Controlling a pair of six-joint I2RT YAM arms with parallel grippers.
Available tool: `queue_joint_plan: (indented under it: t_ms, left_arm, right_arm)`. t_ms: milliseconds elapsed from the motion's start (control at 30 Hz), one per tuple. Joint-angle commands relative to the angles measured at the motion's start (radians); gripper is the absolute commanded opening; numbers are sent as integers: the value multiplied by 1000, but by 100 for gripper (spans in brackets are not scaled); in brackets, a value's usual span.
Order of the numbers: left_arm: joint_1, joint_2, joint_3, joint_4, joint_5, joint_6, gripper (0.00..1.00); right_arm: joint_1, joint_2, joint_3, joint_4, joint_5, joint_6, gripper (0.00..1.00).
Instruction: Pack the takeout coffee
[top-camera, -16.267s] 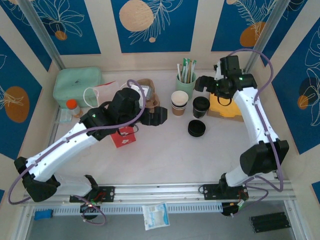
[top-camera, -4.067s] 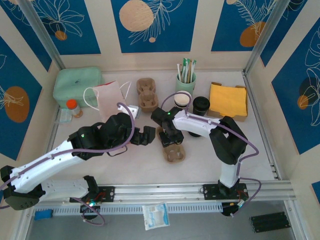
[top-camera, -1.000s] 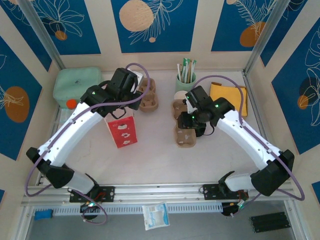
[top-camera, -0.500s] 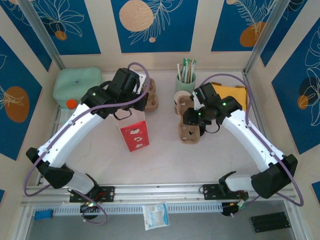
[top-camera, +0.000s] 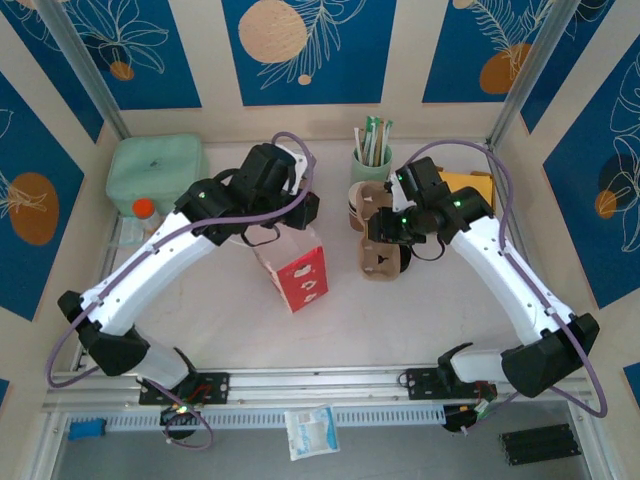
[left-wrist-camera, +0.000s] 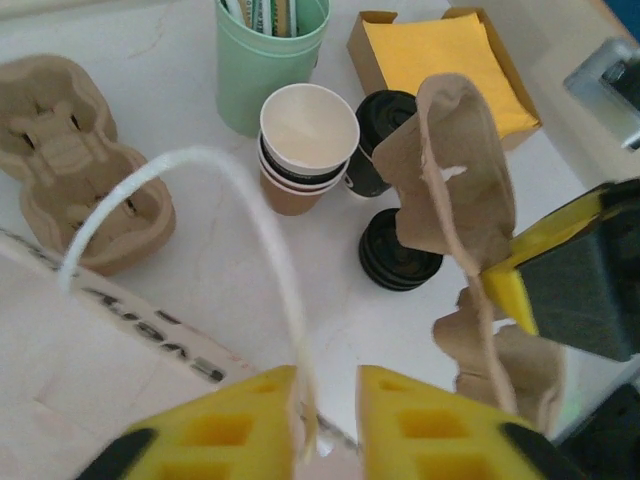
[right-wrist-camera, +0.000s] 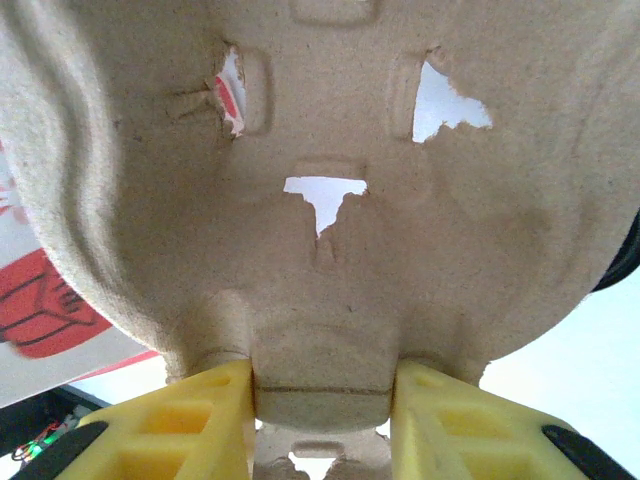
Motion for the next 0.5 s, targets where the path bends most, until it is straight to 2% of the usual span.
queue_joint_plan:
  t_ms: [0,67,167,467]
  left_arm:
    - [-4,5,28,19,9,-12,42]
    - [-5,1,36,19,10,-7,54]
    - [-5,-6,57,12,5,2,64]
    - [-4,-87,100,-22,-87,31,82]
  right_arm:
    - [-7,-23,46,-29,-32,-20,35]
    - [-11,-23,63,-37,-33,-22,35]
    - [-15,-23,95,-50,-37,-24,36]
    - [-16,-17,241,-102,-54,-31,36]
